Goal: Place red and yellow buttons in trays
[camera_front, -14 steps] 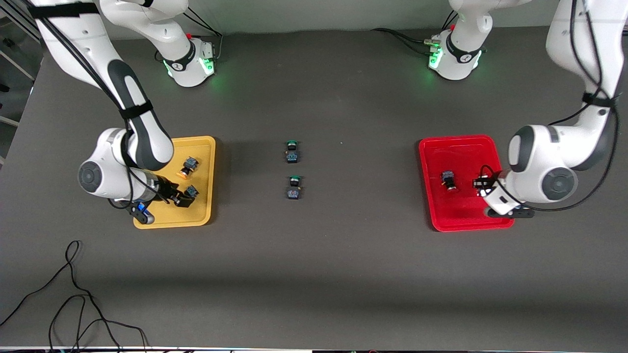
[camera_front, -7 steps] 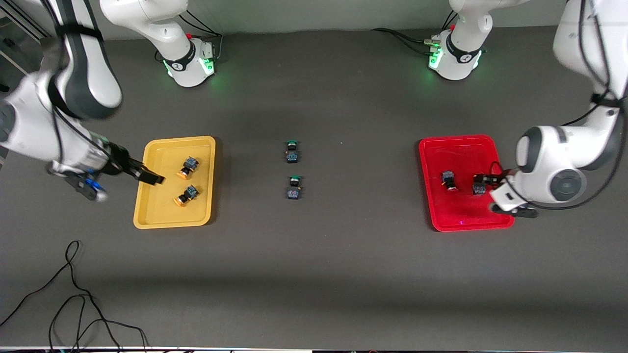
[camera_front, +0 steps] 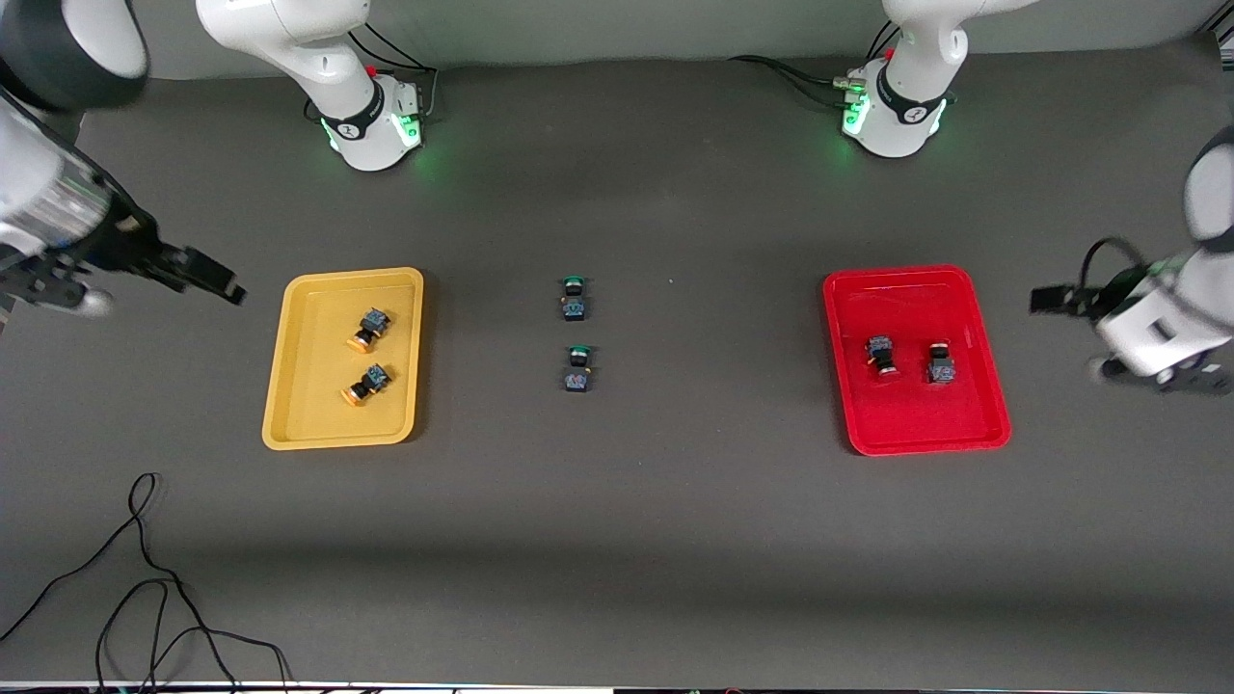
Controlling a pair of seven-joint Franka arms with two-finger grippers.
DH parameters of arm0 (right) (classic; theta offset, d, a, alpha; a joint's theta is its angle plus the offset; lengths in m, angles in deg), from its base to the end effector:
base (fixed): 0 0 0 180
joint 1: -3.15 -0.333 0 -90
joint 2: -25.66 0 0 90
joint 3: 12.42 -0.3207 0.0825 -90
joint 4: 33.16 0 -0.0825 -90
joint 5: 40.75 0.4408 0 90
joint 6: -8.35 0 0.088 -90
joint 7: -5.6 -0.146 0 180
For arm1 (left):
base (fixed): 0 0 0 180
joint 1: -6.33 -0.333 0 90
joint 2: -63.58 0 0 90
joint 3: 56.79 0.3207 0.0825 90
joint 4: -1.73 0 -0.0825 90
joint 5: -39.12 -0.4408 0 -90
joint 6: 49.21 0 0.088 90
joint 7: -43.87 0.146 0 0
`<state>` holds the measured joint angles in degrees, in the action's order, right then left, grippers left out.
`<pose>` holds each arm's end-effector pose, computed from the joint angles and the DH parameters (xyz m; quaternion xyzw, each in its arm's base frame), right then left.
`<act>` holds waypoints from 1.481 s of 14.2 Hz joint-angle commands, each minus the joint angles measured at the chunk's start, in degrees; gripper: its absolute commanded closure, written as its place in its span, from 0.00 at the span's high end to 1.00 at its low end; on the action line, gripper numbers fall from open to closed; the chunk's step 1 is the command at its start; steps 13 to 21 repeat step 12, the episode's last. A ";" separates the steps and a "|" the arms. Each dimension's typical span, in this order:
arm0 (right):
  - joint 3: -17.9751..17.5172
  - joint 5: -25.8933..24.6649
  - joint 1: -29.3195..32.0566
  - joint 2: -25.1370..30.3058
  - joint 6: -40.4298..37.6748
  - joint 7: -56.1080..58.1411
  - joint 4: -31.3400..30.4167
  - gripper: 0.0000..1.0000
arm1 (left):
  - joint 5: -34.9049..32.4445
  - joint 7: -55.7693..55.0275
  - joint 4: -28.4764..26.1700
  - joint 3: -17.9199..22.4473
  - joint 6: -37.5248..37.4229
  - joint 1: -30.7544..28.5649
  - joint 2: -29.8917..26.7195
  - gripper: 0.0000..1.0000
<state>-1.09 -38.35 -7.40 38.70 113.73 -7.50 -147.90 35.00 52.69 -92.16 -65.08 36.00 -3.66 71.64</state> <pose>0.5543 -0.0079 0.5132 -0.9910 0.1238 -0.0250 0.0455 0.6164 0.0328 0.4643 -0.9870 0.0644 0.1465 0.0124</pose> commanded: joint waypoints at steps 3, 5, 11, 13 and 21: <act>-0.78 -4.43 0.09 2.43 -4.02 8.69 4.08 1.00 | 2.88 0.41 0.38 -1.02 -4.79 0.50 -8.74 1.00; -0.87 -4.43 0.00 1.21 -9.81 9.50 7.42 1.00 | 3.51 -0.46 0.72 3.94 -4.70 7.49 -9.11 1.00; -0.87 -4.34 0.09 -0.29 -10.63 9.59 9.01 1.00 | 3.51 -2.23 1.60 12.16 -2.16 16.15 -8.85 1.00; -0.87 -4.34 0.09 -0.38 -10.71 9.59 9.10 1.00 | 3.51 -2.23 1.60 12.07 -1.98 16.06 -8.76 1.00; -0.87 -4.34 0.09 -0.38 -10.71 9.59 9.10 1.00 | 3.51 -2.23 1.60 12.07 -1.98 16.06 -8.76 1.00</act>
